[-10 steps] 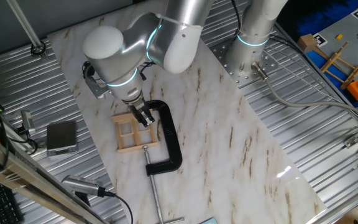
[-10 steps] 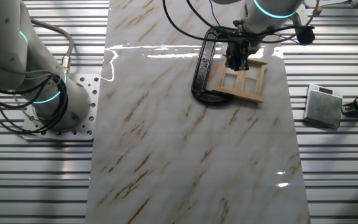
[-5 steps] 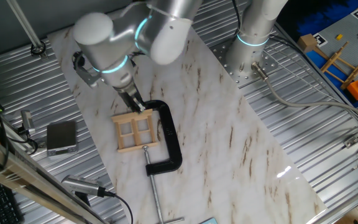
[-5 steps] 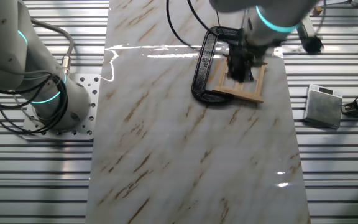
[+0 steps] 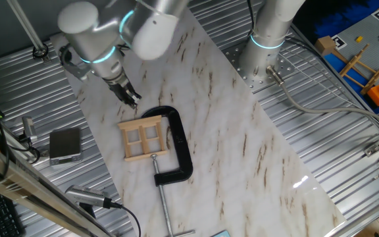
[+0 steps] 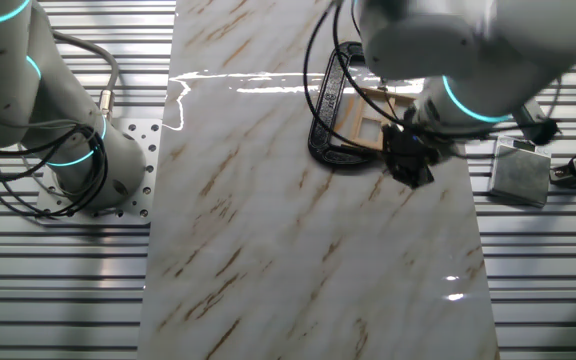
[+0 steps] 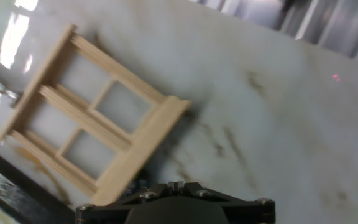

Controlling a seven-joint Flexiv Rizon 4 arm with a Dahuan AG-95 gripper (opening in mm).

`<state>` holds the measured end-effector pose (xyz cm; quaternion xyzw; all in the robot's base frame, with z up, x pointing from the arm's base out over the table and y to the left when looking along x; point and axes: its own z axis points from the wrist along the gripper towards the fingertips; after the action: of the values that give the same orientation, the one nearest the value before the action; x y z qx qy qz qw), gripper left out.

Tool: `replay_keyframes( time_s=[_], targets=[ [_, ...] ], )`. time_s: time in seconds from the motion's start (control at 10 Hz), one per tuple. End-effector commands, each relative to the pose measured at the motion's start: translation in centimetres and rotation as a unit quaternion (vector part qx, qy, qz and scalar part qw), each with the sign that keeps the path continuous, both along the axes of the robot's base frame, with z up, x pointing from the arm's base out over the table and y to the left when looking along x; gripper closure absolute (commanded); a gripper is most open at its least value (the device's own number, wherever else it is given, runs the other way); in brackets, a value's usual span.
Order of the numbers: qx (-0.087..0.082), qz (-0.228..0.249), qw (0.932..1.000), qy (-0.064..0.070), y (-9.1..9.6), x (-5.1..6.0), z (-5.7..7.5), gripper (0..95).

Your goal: Close a sliding window

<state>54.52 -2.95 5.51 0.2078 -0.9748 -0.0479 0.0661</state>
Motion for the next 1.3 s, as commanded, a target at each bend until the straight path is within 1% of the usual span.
replay_keyframes(
  time_s=[0.1, 0.2, 0.3, 0.4, 0.5, 0.6, 0.7, 0.9, 1.0, 1.1, 1.2, 1.3],
  targets=[
    [-0.002, -0.002, 1.0, 0.005, 0.3, -0.1, 0.1, 95.0],
    [-0.002, -0.009, 0.9999, 0.011, 0.3, -0.1, 0.1, 95.0],
    [-0.01, -0.031, 0.9992, 0.023, 0.3, -0.1, 0.1, 95.0],
    [-0.015, -0.055, 0.998, 0.026, 0.3, -0.1, 0.1, 95.0],
    [-0.018, -0.078, 0.9965, 0.025, 0.3, -0.1, 0.1, 95.0],
    [-0.021, -0.091, 0.9954, 0.024, 0.3, -0.1, 0.1, 95.0],
    [-0.022, -0.09, 0.9954, 0.024, 0.3, -0.1, 0.1, 95.0],
    [-0.036, -0.073, 0.9965, 0.019, 0.1, 0.1, 0.0, 95.0],
    [-0.041, -0.059, 0.9973, 0.013, -1.0, 1.0, -0.4, 95.0],
    [-0.038, -0.051, 0.9979, 0.01, -2.5, 2.0, -0.9, 95.0],
    [-0.036, -0.037, 0.9986, 0.01, -4.5, 3.1, -1.3, 95.0],
    [-0.034, -0.023, 0.9991, 0.011, -6.1, 3.9, -1.6, 95.0]
  ],
)
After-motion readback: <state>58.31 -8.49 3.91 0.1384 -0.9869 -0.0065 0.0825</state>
